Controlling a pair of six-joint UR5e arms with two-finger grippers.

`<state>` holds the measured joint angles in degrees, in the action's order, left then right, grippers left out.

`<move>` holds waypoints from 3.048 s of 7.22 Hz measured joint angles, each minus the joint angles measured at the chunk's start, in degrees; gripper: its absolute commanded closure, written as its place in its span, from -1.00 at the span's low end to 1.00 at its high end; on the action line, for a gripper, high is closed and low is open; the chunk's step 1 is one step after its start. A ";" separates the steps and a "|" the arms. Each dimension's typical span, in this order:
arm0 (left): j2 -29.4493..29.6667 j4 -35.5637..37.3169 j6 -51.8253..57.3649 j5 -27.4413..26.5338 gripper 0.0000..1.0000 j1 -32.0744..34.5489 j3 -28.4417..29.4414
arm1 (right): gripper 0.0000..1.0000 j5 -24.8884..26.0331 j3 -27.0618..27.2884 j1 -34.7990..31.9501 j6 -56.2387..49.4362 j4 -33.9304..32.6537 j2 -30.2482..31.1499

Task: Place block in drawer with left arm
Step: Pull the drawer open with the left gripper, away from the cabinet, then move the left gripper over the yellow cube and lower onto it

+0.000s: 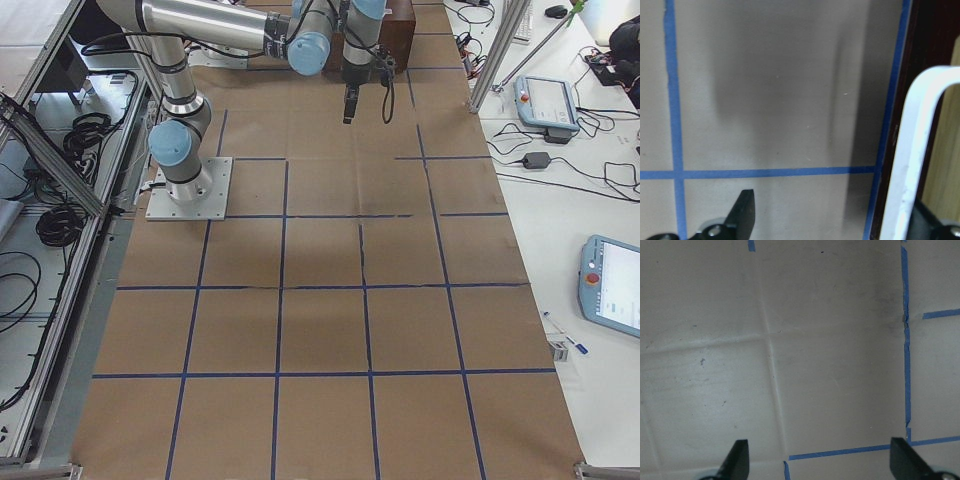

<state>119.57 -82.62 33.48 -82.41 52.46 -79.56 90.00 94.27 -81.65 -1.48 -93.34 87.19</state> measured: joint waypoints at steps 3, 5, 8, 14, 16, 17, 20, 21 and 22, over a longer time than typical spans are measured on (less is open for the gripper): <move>0.36 0.00 0.60 -1.42 -0.96 -1.55 0.86 | -1.00 0.00 0.03 0.00 0.03 0.00 0.00; 0.45 0.00 2.14 -1.78 -0.96 -2.59 1.34 | -1.00 0.00 0.02 0.00 0.03 0.00 -0.03; 1.20 0.00 2.86 -3.51 -0.96 -3.83 2.21 | -1.00 0.00 0.01 0.00 0.02 0.00 0.00; 2.14 0.01 3.00 -5.10 -0.96 -4.47 3.70 | -1.00 0.00 0.03 0.00 0.05 0.00 0.00; 2.62 0.01 3.00 -6.54 -0.96 -4.48 6.32 | -1.00 0.00 0.01 0.00 0.05 0.00 0.00; 3.51 0.00 3.00 -7.55 -0.96 -4.48 8.14 | -1.00 0.00 0.01 0.00 0.05 0.00 0.00; 8.37 1.04 3.17 -8.34 -0.96 -4.47 14.64 | -1.00 0.00 0.03 0.00 0.01 0.00 0.00; 10.67 2.25 3.58 -8.35 -0.97 -4.47 17.28 | -1.00 0.00 0.03 0.00 0.01 0.00 0.00; 12.85 3.52 3.94 -8.32 -0.97 -4.45 19.70 | -1.00 0.00 0.04 0.00 0.02 0.00 0.00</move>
<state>132.42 -79.10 37.42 -90.73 48.01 -59.86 90.00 94.31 -81.65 -1.45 -93.34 87.19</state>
